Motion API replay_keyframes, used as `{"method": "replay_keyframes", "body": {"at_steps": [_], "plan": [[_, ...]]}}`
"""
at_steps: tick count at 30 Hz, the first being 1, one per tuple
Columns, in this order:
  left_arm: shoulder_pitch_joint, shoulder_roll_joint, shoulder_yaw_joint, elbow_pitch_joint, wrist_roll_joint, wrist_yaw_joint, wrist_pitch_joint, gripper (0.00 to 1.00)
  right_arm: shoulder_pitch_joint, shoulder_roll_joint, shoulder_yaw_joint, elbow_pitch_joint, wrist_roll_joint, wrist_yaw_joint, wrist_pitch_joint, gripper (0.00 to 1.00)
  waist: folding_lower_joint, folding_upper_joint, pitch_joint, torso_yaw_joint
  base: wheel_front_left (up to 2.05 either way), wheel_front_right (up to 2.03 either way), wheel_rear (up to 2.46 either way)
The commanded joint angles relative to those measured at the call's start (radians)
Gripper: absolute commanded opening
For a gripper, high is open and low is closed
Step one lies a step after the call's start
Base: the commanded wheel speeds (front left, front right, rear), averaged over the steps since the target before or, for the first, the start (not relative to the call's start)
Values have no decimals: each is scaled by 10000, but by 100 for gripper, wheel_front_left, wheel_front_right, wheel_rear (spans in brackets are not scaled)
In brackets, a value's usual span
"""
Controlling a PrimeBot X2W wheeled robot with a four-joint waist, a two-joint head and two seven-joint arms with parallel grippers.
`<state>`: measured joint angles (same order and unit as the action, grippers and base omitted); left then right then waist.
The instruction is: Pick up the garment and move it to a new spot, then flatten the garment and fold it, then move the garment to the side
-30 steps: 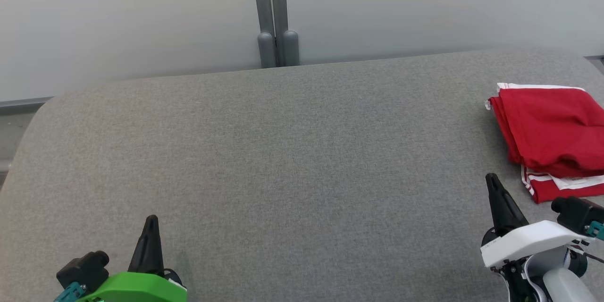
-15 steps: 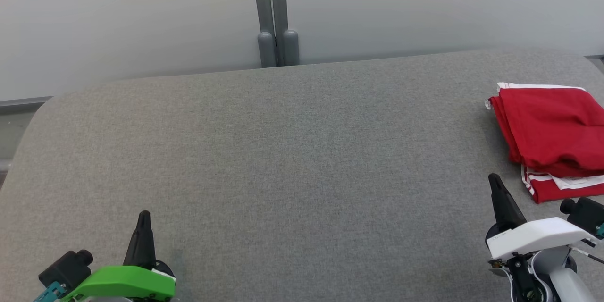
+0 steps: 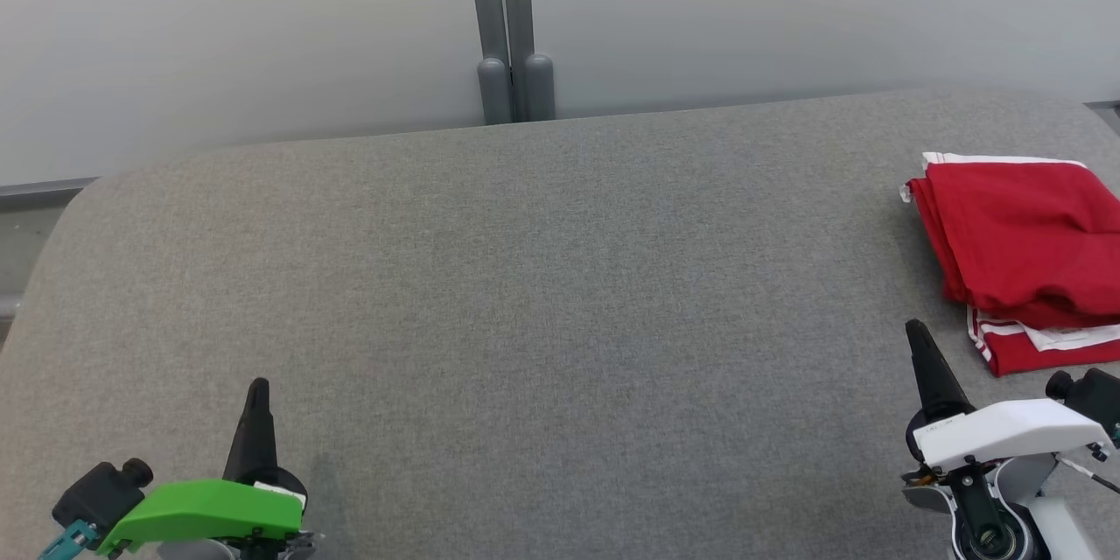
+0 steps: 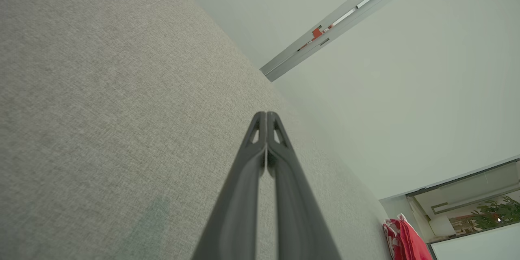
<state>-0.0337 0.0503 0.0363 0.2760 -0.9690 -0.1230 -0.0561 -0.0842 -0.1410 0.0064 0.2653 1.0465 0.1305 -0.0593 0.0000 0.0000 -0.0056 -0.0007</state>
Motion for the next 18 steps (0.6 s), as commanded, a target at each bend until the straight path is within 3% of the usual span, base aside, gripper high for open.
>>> {"method": "replay_keyframes", "body": {"at_steps": [1, 18], "plan": [[-310, 25, 90, -131, -337, -30, 77, 0, -208, -24, -105, -141, 286, 5, 83, 0, 0, 0, 2, 0, 0, 0, 0], [-458, 20, 291, -188, -2086, -52, 551, 0, -244, 241, -428, -172, 1818, 5, 560, 0, 0, 0, 21, 2, 0, 0, 0]]}}
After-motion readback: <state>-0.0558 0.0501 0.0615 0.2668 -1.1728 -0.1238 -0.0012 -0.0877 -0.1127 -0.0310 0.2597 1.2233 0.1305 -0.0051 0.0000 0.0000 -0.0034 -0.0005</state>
